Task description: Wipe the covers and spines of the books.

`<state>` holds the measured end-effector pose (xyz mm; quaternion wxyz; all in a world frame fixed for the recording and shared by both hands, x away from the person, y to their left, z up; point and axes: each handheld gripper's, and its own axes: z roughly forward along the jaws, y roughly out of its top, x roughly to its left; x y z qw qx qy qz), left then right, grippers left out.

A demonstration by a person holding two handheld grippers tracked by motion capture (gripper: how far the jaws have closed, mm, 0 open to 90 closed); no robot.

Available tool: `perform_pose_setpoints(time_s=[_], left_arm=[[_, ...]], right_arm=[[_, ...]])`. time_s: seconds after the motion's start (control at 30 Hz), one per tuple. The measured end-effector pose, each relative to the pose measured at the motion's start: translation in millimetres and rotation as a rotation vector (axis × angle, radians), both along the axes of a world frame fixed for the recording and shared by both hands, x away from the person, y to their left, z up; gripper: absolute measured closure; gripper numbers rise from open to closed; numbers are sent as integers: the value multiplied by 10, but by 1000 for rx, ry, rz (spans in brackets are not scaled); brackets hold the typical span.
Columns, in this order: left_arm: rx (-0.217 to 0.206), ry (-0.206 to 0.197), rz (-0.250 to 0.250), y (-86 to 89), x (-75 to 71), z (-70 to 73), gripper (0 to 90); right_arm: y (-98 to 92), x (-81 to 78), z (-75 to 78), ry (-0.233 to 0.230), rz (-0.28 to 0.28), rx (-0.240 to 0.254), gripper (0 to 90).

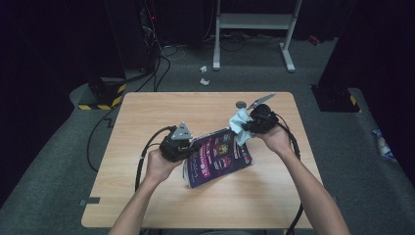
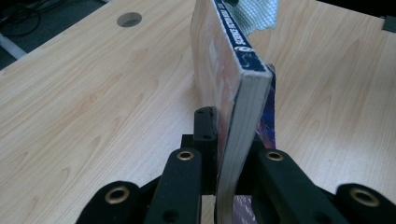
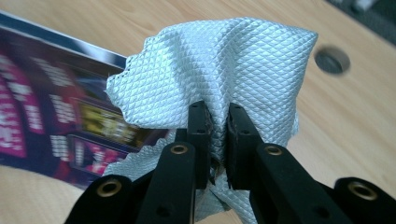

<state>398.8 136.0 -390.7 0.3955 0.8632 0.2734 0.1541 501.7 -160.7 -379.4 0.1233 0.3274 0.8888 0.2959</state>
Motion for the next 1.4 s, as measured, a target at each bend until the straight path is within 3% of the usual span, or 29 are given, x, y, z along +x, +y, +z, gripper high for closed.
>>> perform_pose_setpoints(time_s=[0.07,0.1,0.17,0.3,0.37,0.5,0.53,0.6,0.67,0.77,0.83,0.97,1.03,1.13,1.27,1.3,1.4], left_arm=[[-2,0,-2,-17,7,2,837],[-2,-2,-3,-22,14,8,837],[-4,2,0,-27,21,11,837],[-7,2,4,-13,15,17,837],[-10,1,3,0,3,13,836],[-15,6,2,15,11,0,837],[-15,6,2,15,11,0,837],[-10,4,3,-3,24,2,837],[-3,1,7,-18,27,3,837],[2,-4,9,-13,20,-3,836],[-4,-1,11,3,11,-8,836],[-4,-5,2,21,-10,-12,836],[-7,-11,-3,18,-12,-10,836],[-10,-13,-2,7,-9,-17,836],[-7,-9,3,9,5,-23,836],[-3,-5,6,11,7,-25,836],[-8,-6,9,15,-10,-24,836]], right_arm=[[-72,22,-67,24,-27,15,820],[-60,1,-65,21,-14,15,820],[17,-80,-37,15,42,50,821],[195,-206,49,-27,130,21,821],[157,-159,37,-16,109,23,821],[-14,-6,-73,33,1,3,821],[-14,-6,-73,33,1,3,821],[22,-61,-73,33,24,25,821],[139,-161,-26,14,91,44,821],[329,-292,53,-10,164,39,821],[354,-299,61,-15,173,37,821],[268,-192,18,5,126,16,821],[86,-54,-77,50,34,-3,821],[-8,-17,-132,69,-9,7,821],[60,-117,-134,55,39,27,821],[165,-210,-111,35,89,17,821],[218,-241,-100,9,115,2,822]])
